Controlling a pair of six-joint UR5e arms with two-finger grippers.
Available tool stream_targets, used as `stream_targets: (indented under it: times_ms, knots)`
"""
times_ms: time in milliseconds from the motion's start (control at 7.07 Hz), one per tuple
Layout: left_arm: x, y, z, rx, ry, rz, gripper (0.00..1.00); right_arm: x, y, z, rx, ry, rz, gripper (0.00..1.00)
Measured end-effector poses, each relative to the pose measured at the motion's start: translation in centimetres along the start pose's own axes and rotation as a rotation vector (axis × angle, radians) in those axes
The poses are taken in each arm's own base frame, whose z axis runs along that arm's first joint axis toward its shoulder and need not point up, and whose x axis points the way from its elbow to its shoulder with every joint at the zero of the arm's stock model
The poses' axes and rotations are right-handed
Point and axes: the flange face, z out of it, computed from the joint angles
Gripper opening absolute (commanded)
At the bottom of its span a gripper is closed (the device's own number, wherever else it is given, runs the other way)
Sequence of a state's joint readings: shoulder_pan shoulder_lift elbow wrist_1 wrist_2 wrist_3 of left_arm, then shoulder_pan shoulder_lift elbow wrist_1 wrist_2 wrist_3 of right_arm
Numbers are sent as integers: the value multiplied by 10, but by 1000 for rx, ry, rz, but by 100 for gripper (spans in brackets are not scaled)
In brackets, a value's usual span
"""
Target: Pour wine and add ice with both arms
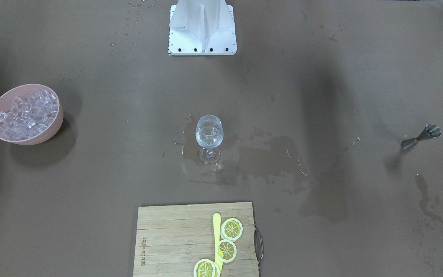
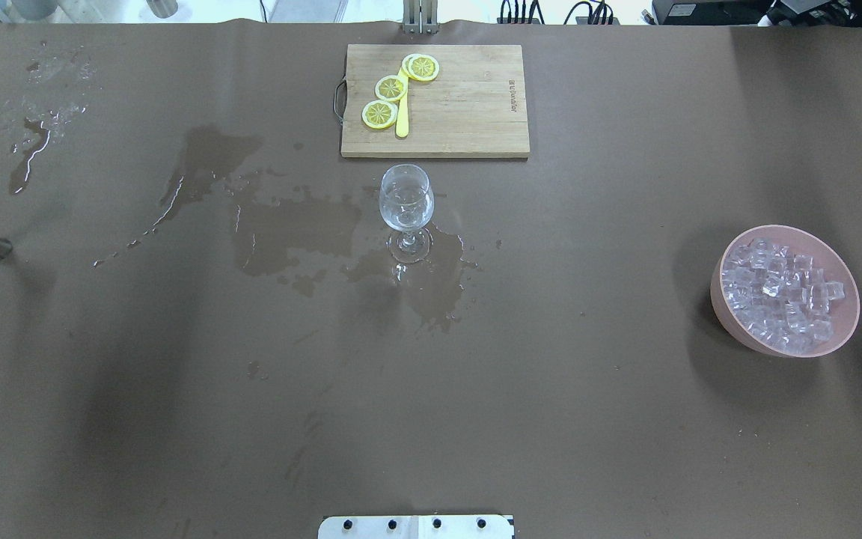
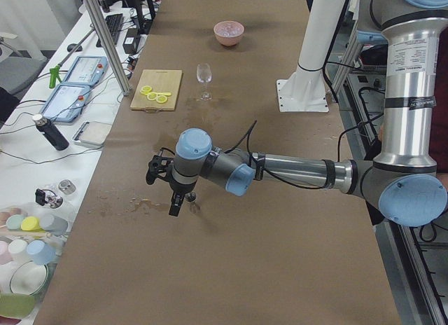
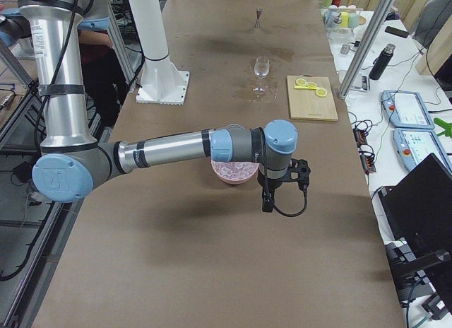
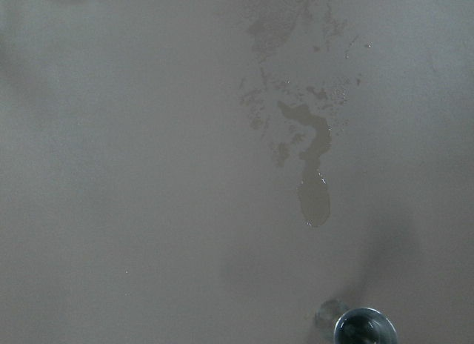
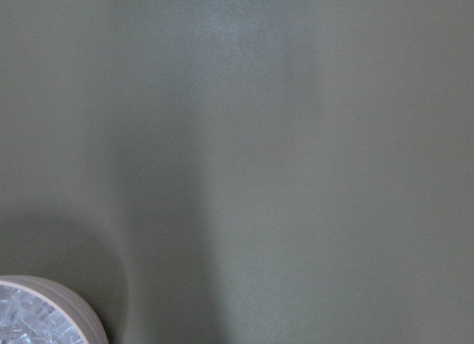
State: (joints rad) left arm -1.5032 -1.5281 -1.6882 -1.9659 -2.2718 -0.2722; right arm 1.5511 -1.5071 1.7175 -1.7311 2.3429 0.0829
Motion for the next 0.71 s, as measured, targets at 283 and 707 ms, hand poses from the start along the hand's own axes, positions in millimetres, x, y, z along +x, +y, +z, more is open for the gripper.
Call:
stream_targets:
  times_ms: [283,707]
  knots:
    - [0,0,-1,4,0,0,99,1,1,1,-4,0,4,100]
    - [2,-1,-3,8,1,2,99,-16,0,-7,11,-3,16,100]
